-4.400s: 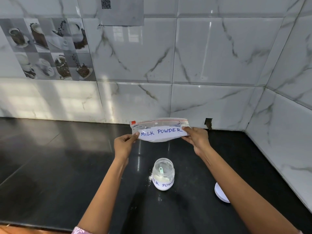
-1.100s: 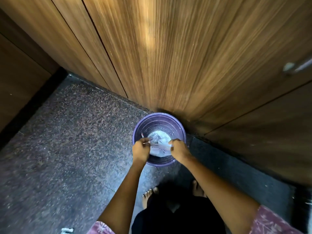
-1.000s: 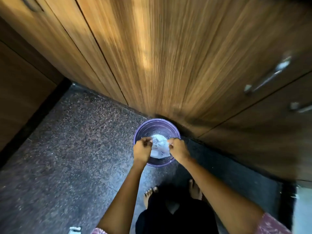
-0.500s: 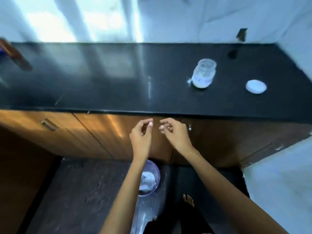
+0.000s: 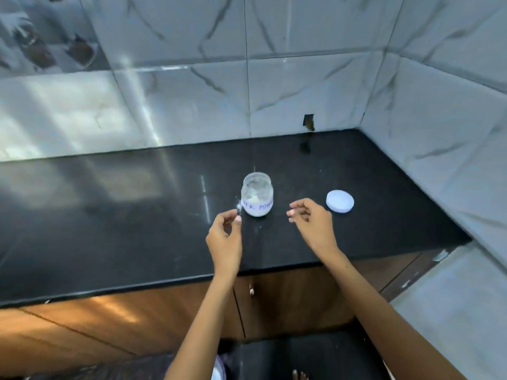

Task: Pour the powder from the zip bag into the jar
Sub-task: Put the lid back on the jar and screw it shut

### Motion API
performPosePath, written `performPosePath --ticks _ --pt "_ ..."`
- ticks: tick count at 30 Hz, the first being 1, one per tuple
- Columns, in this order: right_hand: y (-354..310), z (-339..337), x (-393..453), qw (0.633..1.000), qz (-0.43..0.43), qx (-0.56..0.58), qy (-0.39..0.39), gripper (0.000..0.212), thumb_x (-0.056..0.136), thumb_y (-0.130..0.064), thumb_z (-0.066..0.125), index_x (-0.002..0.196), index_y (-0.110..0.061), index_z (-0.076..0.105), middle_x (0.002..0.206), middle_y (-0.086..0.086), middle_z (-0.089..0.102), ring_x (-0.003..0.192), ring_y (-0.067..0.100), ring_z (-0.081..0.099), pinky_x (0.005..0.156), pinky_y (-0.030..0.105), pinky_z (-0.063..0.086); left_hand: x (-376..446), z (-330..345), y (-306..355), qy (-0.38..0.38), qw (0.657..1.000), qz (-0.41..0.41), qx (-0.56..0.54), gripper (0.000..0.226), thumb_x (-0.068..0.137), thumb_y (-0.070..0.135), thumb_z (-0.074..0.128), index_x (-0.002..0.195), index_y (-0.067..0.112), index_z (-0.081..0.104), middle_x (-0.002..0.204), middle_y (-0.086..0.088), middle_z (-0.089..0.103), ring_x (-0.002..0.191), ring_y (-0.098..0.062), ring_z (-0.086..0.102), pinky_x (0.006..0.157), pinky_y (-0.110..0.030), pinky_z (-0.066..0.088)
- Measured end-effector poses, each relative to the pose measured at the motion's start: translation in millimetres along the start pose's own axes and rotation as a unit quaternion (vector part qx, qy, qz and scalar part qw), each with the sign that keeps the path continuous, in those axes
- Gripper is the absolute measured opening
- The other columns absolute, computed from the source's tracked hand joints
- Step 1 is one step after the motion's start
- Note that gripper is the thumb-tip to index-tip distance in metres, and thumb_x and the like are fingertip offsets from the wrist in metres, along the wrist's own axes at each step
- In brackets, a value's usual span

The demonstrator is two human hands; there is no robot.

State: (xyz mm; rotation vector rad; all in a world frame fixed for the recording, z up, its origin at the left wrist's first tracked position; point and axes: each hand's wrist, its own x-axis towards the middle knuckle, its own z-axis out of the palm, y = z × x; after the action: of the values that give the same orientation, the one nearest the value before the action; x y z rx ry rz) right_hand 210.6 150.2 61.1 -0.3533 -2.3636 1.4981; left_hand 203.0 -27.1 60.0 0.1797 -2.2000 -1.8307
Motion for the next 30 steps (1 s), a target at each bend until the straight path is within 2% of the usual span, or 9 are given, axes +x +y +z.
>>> performPosePath --ticks 5,7,9,12,16,19,23,26,30 --pt "27 -21 53 1.000 -0.008 -0.026 -0.015 0.011 0.086 -0.008 0.060 0.087 -0.018 0.063 0.083 0.000 0.070 0.079 0.017 0.069 0.080 0.041 0.056 23 50 -2 0.022 0.999 -0.022 -0.011 0.016 0.086 0.017 0.066 0.102 0.017 0.063 0.095 0.006 0.066 0.090 -0.013 0.061 0.083 -0.026 0.048" --pt "36 -26 71 0.999 -0.014 -0.039 -0.030 0.012 0.085 -0.007 0.059 0.087 -0.018 0.064 0.082 -0.001 0.070 0.080 0.016 0.068 0.081 0.038 0.056 28 67 -4 0.033 0.999 -0.032 -0.013 0.023 0.083 0.018 0.070 0.104 0.020 0.059 0.097 0.008 0.063 0.094 -0.014 0.061 0.083 -0.028 0.048" --pt "46 -31 86 0.998 -0.012 -0.055 -0.039 0.012 0.086 -0.008 0.059 0.088 -0.018 0.065 0.082 -0.004 0.070 0.080 0.014 0.068 0.079 0.031 0.055 32 81 -9 0.043 0.998 -0.047 -0.001 0.037 0.079 0.019 0.075 0.110 0.021 0.055 0.107 0.006 0.060 0.100 -0.015 0.058 0.084 -0.027 0.046" --pt "57 -35 104 0.994 -0.015 -0.099 -0.046 0.010 0.087 -0.011 0.058 0.090 -0.019 0.064 0.080 -0.011 0.067 0.080 0.009 0.066 0.069 0.018 0.048 42 92 -15 0.054 0.996 -0.055 0.041 0.069 0.071 0.023 0.081 0.128 0.013 0.045 0.121 0.003 0.051 0.114 -0.019 0.047 0.096 -0.035 0.042" --pt "68 -40 124 0.978 -0.031 -0.194 -0.076 0.013 0.088 -0.014 0.056 0.098 -0.015 0.063 0.094 -0.006 0.069 0.087 0.014 0.065 0.072 0.030 0.052 63 102 -26 0.049 0.994 -0.057 0.073 0.089 0.065 0.025 0.086 0.137 0.010 0.036 0.132 -0.003 0.049 0.123 -0.021 0.037 0.094 -0.030 0.035" --pt "76 -43 134 0.943 -0.034 -0.314 -0.103 0.021 0.089 -0.019 0.057 0.109 -0.014 0.060 0.109 -0.001 0.064 0.096 0.019 0.063 0.074 0.031 0.050 78 108 -31 0.051 0.994 -0.045 0.085 0.091 0.059 0.028 0.089 0.134 0.012 0.040 0.127 -0.001 0.053 0.121 -0.022 0.041 0.092 -0.029 0.035" --pt "88 -44 136 0.903 -0.017 -0.418 -0.098 0.027 0.089 -0.022 0.057 0.114 -0.014 0.056 0.113 0.000 0.060 0.101 0.019 0.058 0.074 0.029 0.045 95 118 -32 0.061 0.991 -0.034 0.116 0.093 0.051 0.037 0.091 0.128 0.013 0.045 0.118 0.001 0.059 0.113 -0.023 0.050 0.101 -0.046 0.038" --pt "94 -40 137 0.889 -0.015 -0.451 -0.079 0.023 0.088 -0.014 0.053 0.111 -0.013 0.054 0.113 0.001 0.057 0.098 0.021 0.058 0.080 0.029 0.040 103 127 -33 0.056 0.990 -0.004 0.129 0.078 0.051 0.043 0.088 0.115 0.018 0.052 0.112 0.004 0.062 0.107 -0.023 0.053 0.098 -0.043 0.040" --pt "98 -30 141 0.901 -0.024 -0.432 -0.037 0.030 0.079 0.007 0.048 0.102 -0.009 0.058 0.107 0.004 0.057 0.087 0.026 0.057 0.070 0.026 0.031 114 137 -35 0.030 0.990 0.026 0.134 0.067 0.051 0.043 0.088 0.106 0.022 0.055 0.103 0.012 0.057 0.098 -0.015 0.050 0.094 -0.040 0.038"
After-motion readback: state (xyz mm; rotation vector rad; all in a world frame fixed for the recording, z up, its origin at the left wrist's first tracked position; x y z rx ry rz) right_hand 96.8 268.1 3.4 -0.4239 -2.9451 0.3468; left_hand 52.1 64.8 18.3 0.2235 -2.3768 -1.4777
